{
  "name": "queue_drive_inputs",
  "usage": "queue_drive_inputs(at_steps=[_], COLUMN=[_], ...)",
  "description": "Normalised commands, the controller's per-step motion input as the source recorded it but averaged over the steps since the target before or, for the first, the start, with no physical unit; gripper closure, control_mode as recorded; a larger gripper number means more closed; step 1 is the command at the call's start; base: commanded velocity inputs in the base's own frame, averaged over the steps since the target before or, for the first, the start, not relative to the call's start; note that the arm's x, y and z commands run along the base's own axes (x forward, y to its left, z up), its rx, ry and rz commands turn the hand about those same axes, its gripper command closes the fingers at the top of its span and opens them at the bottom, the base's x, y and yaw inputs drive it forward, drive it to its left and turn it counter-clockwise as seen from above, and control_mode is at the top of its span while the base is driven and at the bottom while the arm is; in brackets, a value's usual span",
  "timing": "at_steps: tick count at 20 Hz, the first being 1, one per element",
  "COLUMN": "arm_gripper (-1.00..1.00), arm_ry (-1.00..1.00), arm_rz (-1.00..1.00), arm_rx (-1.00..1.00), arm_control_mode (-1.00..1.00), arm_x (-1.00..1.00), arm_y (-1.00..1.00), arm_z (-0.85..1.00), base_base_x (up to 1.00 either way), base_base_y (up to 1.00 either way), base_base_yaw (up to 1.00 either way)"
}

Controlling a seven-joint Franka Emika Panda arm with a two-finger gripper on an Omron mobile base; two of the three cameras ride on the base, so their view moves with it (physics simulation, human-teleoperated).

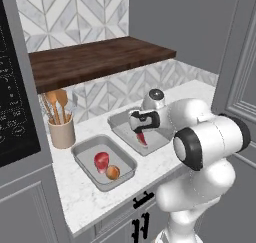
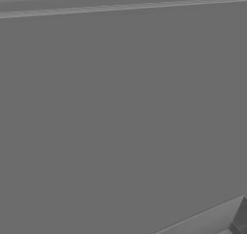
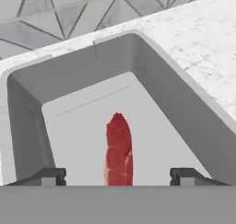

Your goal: Place one onion and one steak in each tupperware on the nearby counter, to pack two identical lunches.

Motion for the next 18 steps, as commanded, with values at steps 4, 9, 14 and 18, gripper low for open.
queue_drive_inputs(at_steps=[4,9,14,18], arm_gripper=[-1.0,-1.0,-1.0,-1.0], arm_ry=[0.0,0.0,0.0,-0.01], arm_rz=[-0.07,-0.07,0.0,0.01], arm_rx=[0.0,0.01,0.0,-0.03], arm_control_mode=[-1.0,-1.0,-1.0,-1.0], arm_x=[-0.64,-1.0,-1.0,-1.0], arm_y=[0.0,0.0,0.0,0.05], arm_z=[1.0,1.0,0.79,0.24], base_base_x=[0.0,0.0,0.0,0.0], base_base_y=[0.0,0.0,0.0,0.0], base_base_yaw=[0.0,0.0,0.0,0.0])
